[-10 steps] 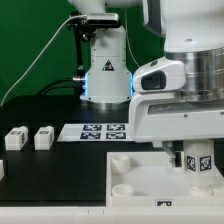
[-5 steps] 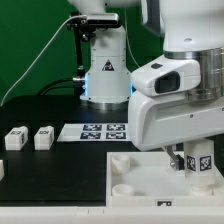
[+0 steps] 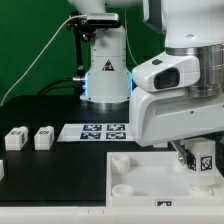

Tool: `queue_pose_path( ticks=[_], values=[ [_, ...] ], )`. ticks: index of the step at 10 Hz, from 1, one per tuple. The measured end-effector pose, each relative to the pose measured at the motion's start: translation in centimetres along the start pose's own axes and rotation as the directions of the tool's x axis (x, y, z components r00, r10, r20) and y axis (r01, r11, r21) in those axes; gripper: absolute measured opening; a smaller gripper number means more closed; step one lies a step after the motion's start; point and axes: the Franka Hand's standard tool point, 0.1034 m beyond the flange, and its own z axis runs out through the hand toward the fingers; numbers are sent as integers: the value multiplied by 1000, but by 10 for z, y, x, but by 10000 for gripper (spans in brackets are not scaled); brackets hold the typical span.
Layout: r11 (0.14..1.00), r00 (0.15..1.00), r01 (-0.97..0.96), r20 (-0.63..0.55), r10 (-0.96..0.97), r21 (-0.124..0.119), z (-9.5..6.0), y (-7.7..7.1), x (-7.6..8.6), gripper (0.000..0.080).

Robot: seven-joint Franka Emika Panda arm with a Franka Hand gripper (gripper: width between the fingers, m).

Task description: Assemble one leg

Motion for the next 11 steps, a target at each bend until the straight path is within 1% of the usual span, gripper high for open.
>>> queue_pose_path(
  ticks=[4,5,6,7,9,10,11],
  values=[
    [998,998,-56,0,56,2,0,0,0,297],
    [980,980,-197,-1,197,14,1,0,0,297],
    [932,932,-361,-2,362,23,2,-1,-1,297],
    [894,894,-448,-1,448,22,2,-2,-1,297],
    [743,743,-669,5,669,22,3,-4,-1,297],
    [653,654,-757,11,757,26,3,-4,-1,297],
    [589,590,-808,14,808,26,2,-4,0,297]
  ],
)
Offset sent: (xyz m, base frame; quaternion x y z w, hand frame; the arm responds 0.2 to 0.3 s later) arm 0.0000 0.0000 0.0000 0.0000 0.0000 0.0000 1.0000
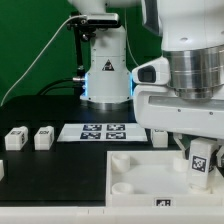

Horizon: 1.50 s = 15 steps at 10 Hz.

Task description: Assemble one leg

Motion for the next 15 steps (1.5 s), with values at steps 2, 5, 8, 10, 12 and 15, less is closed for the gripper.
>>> queue_pose_path(
  ticks=[2,5,8,10,12,15],
  values=[
    [993,993,-117,5,117,5,0,-1,0,297],
    [999,999,-50,5,50,6,0,-1,0,500],
    [982,982,187,-2,-187,-4,-1,-2,0,640],
    [903,903,430,-4,-430,-13,0,-3,-3,648],
    [762,762,648,-2,-648,-16,-1,-1,1,649],
    [519,519,854,7,-855,-37,-2,1,4,649]
  ],
)
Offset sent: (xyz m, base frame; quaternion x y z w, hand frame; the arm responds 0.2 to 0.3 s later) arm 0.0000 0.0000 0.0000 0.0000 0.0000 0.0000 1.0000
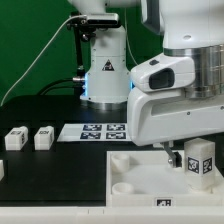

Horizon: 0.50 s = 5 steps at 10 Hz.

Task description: Assemble one leg

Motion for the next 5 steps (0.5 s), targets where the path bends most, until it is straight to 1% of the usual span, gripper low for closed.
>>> queue_pose_path(
  ticks=[2,3,5],
  values=[
    [988,988,153,-2,-153,-11,-4,2,1,649],
    [987,987,160,-9,-160,-12,-9,1,3,649],
    [988,988,154,-5,-154,-11,-5,2,2,649]
  ],
)
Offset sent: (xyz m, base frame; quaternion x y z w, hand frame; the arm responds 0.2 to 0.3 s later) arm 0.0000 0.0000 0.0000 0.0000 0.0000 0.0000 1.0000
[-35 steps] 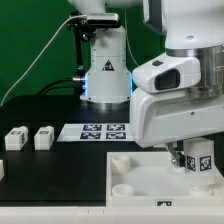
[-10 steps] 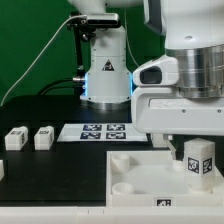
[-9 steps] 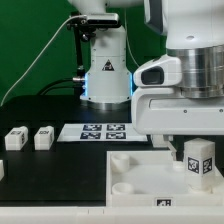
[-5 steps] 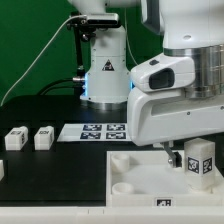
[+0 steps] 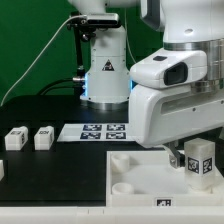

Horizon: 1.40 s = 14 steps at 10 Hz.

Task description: Assemble one leg

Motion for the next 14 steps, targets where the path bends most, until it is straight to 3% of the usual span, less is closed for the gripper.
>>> queue_pose_path(
  ticks=[2,3,4,5,7,9,12,14],
  values=[
    [1000,1000,0,0,0,0,0,0,0,399],
    [1000,1000,-12,0,12,1,0,0,0,399],
    [999,999,-50,1,50,1,1,0,0,290],
    [998,998,-68,0,68,1,1,0,0,290],
    [934,934,-356,-19,356,15,1,2,1,290],
    [775,775,-631,-19,632,14,2,2,1,290],
    [520,520,-854,-7,854,29,2,4,1,290],
    [278,278,-960,-4,961,30,3,3,1,291]
  ],
)
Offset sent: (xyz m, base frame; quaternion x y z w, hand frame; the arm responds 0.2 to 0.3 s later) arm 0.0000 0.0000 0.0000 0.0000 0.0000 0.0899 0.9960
